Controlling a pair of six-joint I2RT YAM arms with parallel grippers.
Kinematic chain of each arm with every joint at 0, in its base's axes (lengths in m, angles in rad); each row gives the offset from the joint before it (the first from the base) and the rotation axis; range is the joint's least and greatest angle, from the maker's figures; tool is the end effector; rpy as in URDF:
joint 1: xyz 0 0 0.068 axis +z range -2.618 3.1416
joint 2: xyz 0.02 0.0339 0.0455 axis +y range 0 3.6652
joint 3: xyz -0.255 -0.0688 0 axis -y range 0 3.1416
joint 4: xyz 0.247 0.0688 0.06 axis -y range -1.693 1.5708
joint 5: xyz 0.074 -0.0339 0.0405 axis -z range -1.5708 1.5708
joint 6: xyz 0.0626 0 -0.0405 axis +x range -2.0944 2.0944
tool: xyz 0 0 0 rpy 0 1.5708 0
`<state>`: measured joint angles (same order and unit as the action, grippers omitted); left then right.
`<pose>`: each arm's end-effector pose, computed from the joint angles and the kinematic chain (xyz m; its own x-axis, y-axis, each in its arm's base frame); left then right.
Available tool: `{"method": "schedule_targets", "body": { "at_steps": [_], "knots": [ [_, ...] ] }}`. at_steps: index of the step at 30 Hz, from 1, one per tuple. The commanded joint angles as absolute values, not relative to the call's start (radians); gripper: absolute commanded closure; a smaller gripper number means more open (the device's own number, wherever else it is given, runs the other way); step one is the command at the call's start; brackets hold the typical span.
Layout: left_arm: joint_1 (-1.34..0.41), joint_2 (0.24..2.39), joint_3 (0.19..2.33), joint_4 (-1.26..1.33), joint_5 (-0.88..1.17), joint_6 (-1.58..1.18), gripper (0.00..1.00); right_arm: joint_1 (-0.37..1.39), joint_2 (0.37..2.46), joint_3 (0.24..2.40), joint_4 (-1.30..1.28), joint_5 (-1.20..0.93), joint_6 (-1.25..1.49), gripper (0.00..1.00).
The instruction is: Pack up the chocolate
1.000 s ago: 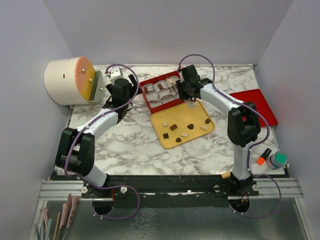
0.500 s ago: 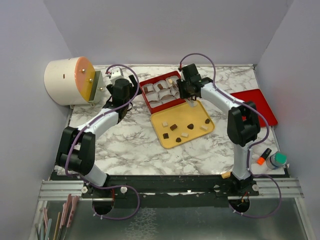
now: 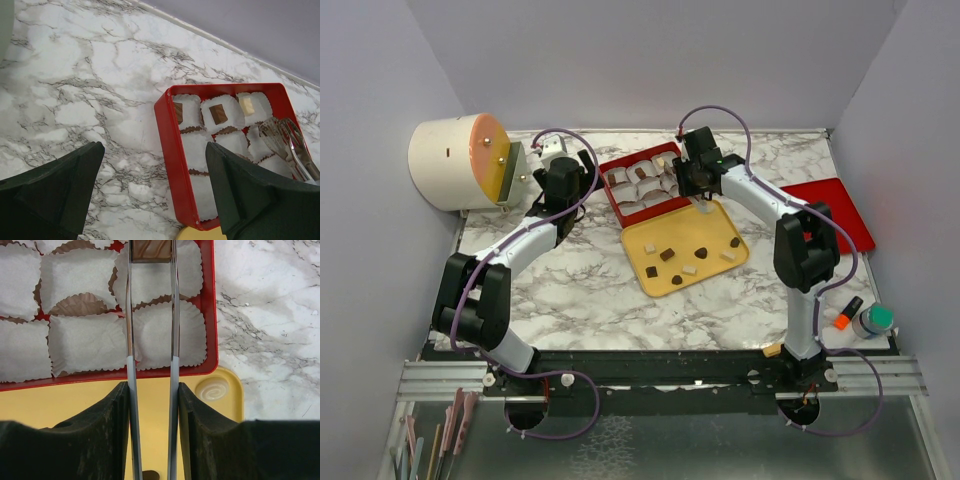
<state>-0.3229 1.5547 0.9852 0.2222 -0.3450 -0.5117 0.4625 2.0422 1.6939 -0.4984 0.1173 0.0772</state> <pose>0.3683 -0.1009 0.2406 -0.2800 -0.3922 -0.8762 -0.1606 0.9190 -0.3601 0.4316 0.2070 0.2108 -0.6972 -0.2620 -0.6672 -0.3209 0.9464 -0.0363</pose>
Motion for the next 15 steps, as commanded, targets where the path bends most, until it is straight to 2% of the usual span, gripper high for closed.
{"method": "schedule_targets", "body": {
  "at_steps": [1,15],
  "knots": [
    [-0.324,1.560,0.994,0.233,-0.335,-0.502,0.07,0.456,2.059,1.727,-0.476,0.094,0.071,0.59],
    [-0.324,1.560,0.997,0.233,-0.333,-0.503,0.08,0.454,2.062,1.734,-0.480,0.092,0.070,0.57]
  ]
}}
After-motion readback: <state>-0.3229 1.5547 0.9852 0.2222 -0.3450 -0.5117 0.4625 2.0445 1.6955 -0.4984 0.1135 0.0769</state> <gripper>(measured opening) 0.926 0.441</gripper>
